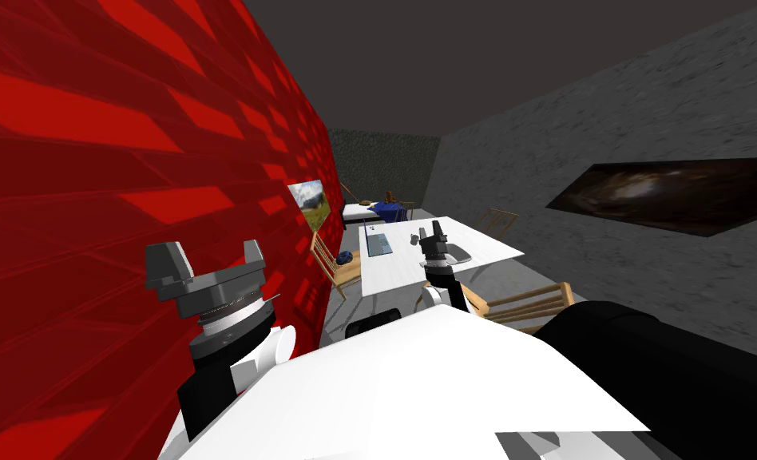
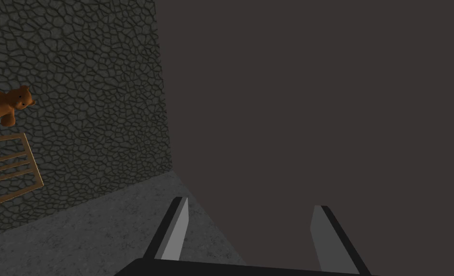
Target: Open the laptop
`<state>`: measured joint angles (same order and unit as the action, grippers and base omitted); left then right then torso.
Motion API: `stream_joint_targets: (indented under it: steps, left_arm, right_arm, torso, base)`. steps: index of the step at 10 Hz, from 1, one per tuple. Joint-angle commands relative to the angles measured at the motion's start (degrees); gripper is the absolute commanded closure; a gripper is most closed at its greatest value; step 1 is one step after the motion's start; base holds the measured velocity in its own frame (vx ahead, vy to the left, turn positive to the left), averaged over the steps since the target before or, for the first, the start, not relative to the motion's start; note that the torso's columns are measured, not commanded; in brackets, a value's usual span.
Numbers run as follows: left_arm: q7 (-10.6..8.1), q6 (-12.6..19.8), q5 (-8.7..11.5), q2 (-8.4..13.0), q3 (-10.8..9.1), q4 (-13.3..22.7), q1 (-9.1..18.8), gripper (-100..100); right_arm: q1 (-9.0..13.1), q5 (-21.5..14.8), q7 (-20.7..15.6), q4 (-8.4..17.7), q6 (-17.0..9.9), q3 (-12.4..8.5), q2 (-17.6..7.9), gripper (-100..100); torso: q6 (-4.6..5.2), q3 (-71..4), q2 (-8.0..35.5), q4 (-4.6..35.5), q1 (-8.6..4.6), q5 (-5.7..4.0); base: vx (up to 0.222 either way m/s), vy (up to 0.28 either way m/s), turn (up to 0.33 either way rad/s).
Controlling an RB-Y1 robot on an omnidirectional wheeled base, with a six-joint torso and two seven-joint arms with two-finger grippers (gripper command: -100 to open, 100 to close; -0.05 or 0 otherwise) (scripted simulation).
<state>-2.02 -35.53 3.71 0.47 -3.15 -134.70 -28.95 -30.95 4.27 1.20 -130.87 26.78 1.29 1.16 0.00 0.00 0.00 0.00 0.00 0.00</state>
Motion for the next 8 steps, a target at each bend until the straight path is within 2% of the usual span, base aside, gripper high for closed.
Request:
stream_joint_targets:
  steps: [1, 8]
  left_arm:
    - [0.00, 0.00, 0.00, 0.00, 0.00, 0.00, 0.00, 0]
    - [0.00, 0.00, 0.00, 0.00, 0.00, -0.02, 0.00, 0]
  right_arm:
    - [0.00, 0.00, 0.00, 0.00, 0.00, 0.00, 0.00, 0]
    - [0.00, 0.00, 0.00, -0.02, 0.01, 0.00, 0.00, 0]
  torso:
    - [0.00, -4.67, 2.32, 2.35, 0.00, 0.00]
    - [0.00, -62.27, 31.16, 31.14, 0.00, 0.00]
  base:
    - [0.000, 0.000, 0.000]
    - [0.000, 0.000, 0.000]
